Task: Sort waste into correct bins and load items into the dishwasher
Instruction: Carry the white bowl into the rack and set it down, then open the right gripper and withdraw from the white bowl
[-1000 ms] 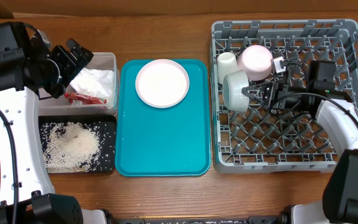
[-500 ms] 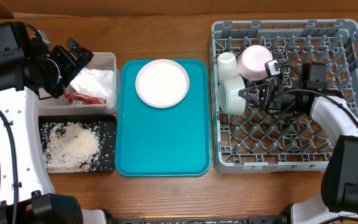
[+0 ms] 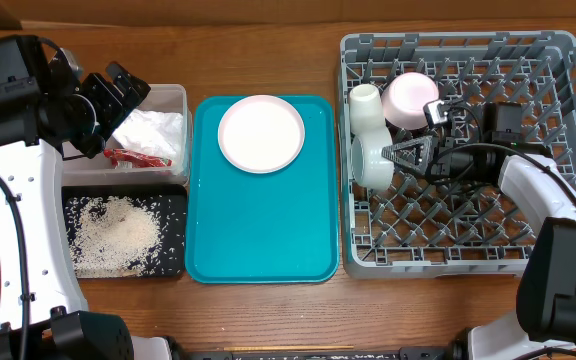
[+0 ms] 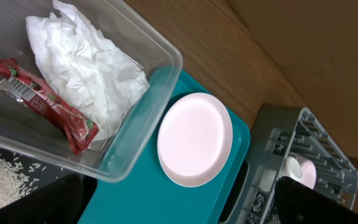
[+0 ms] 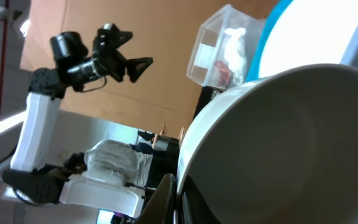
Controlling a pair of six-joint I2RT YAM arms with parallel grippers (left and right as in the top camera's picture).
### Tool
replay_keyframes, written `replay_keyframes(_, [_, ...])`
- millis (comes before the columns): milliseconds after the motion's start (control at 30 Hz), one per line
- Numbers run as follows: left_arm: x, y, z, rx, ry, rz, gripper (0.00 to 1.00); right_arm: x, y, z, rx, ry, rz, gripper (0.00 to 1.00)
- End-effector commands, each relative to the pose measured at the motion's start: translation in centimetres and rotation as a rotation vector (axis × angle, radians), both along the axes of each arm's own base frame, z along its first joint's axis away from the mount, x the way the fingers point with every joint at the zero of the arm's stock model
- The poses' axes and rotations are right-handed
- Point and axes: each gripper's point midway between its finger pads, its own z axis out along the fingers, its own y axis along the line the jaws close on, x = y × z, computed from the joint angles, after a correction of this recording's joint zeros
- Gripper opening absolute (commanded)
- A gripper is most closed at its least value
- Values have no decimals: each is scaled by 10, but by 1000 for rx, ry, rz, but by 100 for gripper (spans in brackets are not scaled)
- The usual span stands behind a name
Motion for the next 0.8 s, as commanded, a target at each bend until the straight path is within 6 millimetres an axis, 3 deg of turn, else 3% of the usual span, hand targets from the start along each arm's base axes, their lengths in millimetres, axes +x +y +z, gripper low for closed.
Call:
replay_keyframes(0, [0,1,12,7,-29,9,100,2,-3,-19,-78,52,-30,4])
replay_keyframes(167, [0,1,12,7,-29,9,100,8,-14,-38,-188,78,-82,14])
replay_keyframes(367, [0,1,12,7,-29,9,100,14,-38,-38,-184,101,-153,56])
replay_keyframes(567, [0,1,12,7,-29,9,100,17,-66,-28,-198,122,-233,75])
replay_keyframes(767, [0,1,12,7,-29,9,100,36,-102,-12,-447,172,-387,86])
